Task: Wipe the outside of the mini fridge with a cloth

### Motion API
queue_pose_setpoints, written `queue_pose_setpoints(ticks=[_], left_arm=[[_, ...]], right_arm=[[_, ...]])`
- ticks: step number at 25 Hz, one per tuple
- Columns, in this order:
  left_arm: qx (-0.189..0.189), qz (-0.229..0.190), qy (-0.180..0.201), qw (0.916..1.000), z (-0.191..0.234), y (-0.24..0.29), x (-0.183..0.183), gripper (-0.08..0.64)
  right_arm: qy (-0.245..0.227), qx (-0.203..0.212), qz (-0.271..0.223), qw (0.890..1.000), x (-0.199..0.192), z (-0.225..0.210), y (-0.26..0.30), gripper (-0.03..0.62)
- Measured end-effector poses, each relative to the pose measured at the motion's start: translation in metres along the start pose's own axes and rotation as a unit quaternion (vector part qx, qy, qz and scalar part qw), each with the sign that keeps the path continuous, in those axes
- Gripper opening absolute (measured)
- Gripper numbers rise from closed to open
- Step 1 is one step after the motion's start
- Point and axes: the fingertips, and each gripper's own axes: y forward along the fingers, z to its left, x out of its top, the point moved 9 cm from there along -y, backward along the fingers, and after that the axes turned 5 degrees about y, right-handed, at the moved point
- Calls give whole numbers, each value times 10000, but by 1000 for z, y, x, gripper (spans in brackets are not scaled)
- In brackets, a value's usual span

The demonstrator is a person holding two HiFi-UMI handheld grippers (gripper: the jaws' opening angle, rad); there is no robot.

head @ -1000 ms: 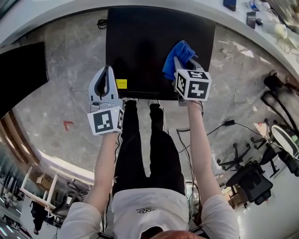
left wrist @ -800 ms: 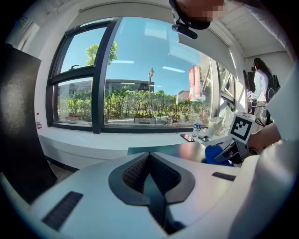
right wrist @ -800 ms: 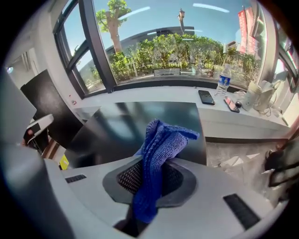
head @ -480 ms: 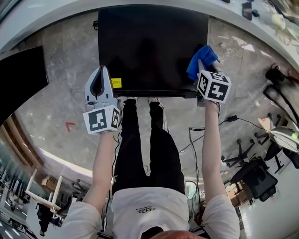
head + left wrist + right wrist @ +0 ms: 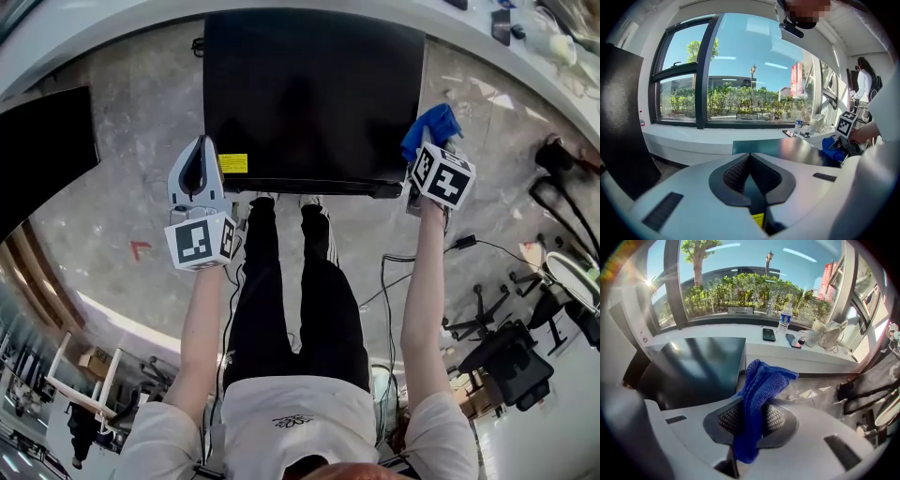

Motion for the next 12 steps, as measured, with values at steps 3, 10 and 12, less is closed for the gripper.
queue_pose_setpoints(ticks=[3, 10, 12], left_arm=[[96, 4, 18, 10000, 7, -5, -1, 5], [239, -54, -57, 9997, 23, -15, -4, 5], [276, -80, -77, 9996, 26, -16, -4, 5]], right_arm=[[59, 252, -290, 9992, 5, 16, -23, 80], [-173, 2018, -693, 9768, 11, 130, -84, 80], [-80, 2512, -602, 9660, 6, 170, -88, 80]])
